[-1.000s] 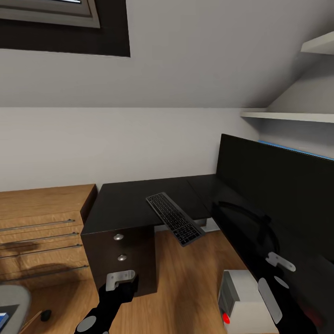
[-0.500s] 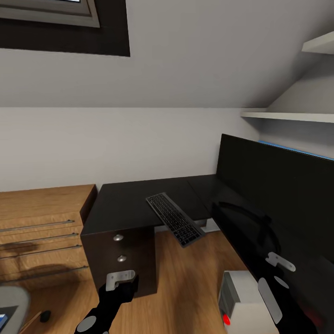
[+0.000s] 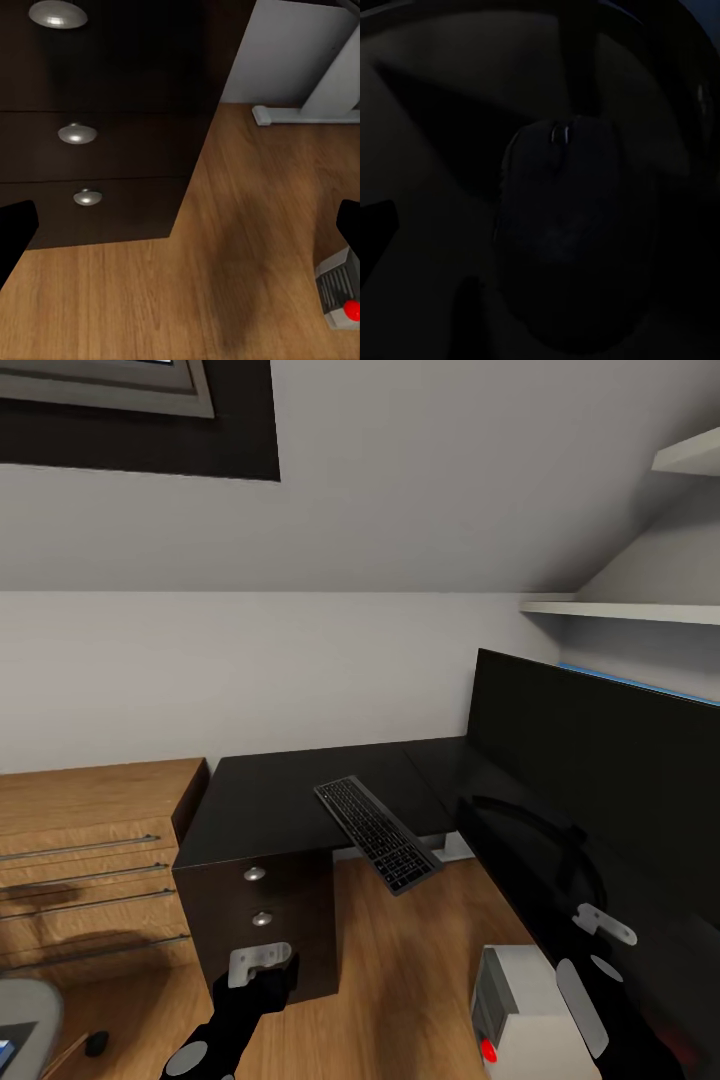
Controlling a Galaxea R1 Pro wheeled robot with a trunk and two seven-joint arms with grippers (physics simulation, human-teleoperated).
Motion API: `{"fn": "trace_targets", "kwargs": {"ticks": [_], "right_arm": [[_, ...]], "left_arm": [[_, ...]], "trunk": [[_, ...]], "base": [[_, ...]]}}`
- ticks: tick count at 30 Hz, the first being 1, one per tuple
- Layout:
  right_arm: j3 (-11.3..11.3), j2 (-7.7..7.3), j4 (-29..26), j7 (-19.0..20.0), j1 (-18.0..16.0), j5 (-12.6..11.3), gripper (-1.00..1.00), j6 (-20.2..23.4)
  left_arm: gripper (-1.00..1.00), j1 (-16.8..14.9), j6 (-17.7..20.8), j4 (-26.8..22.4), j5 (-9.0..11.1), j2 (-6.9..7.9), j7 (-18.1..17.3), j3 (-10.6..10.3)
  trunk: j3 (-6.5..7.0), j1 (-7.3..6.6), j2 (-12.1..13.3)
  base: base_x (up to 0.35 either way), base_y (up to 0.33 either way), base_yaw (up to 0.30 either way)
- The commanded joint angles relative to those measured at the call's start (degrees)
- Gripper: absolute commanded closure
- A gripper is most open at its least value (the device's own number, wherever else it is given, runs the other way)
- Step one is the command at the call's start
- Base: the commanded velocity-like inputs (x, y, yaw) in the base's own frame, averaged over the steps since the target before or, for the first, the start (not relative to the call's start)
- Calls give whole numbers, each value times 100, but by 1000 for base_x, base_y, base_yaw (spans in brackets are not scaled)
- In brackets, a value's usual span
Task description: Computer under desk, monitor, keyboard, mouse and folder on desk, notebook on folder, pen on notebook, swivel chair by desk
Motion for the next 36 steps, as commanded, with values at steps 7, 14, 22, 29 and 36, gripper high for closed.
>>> {"fn": "trace_targets", "kwargs": {"ticks": [7,14,22,29,36], "right_arm": [[6,-2,-12,-25,-1,-32,-100,28],[4,-2,-12,-25,-1,-32,-100,37],[0,-2,-12,-25,-1,-32,100,147],[-1,-2,-12,-25,-1,-32,100,167],[-1,-2,-18,-25,-1,-32,100,168]], "left_arm": [[-100,-1,18,-9,61,0,48,-7],[-100,-1,18,-9,61,0,48,-7],[-100,-1,18,-9,61,0,48,-7],[-100,-1,18,-9,61,0,48,-7],[-100,-1,18,-9,61,0,48,-7]], "trunk": [[-5,0,-3],[-5,0,-3],[-5,0,-3],[-5,0,-3],[-5,0,-3]], "base": [[0,0,0],[0,0,0],[0,0,0],[0,0,0],[0,0,0]]}}
